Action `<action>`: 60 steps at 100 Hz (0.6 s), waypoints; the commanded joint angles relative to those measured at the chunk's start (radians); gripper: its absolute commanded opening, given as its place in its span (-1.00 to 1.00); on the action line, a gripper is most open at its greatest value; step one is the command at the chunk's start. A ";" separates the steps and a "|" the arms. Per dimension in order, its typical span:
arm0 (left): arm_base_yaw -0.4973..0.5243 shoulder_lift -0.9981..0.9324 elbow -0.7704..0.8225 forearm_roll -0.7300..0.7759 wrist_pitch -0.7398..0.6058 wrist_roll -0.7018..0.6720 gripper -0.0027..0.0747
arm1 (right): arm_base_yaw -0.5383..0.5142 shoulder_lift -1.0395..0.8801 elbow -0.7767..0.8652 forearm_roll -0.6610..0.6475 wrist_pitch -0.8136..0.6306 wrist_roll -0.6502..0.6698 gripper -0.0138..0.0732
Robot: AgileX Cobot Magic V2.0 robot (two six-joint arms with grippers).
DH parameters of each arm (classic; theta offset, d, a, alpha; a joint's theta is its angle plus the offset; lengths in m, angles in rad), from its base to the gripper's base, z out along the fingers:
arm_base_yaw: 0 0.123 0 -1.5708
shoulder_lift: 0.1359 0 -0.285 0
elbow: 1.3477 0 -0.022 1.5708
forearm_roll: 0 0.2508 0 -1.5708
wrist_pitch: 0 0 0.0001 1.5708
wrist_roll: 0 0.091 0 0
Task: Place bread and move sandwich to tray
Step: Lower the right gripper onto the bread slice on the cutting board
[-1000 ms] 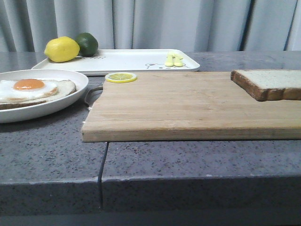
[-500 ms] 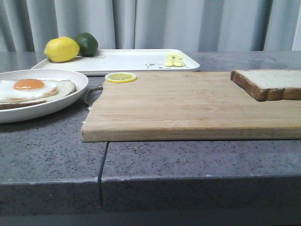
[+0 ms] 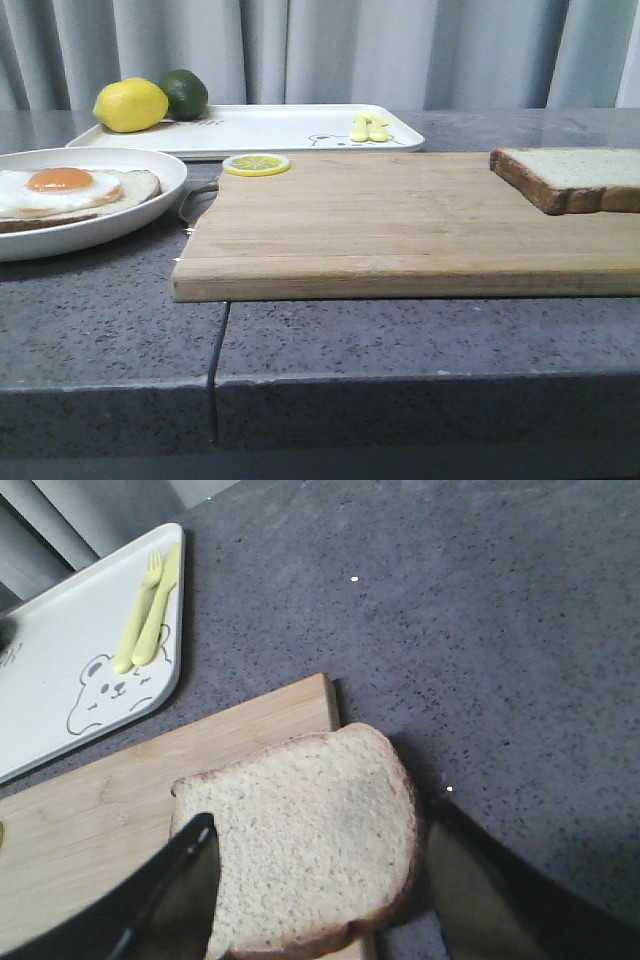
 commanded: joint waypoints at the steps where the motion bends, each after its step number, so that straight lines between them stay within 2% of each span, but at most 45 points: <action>1: 0.000 0.009 -0.033 -0.026 -0.064 -0.003 0.50 | -0.016 0.026 -0.032 0.141 0.007 -0.091 0.38; 16: 0.000 0.009 -0.033 -0.026 -0.066 -0.003 0.50 | -0.016 0.111 -0.032 0.252 0.014 -0.168 0.38; 60: 0.000 0.009 -0.033 -0.026 -0.066 -0.003 0.50 | -0.016 0.297 -0.032 0.276 0.019 -0.233 0.38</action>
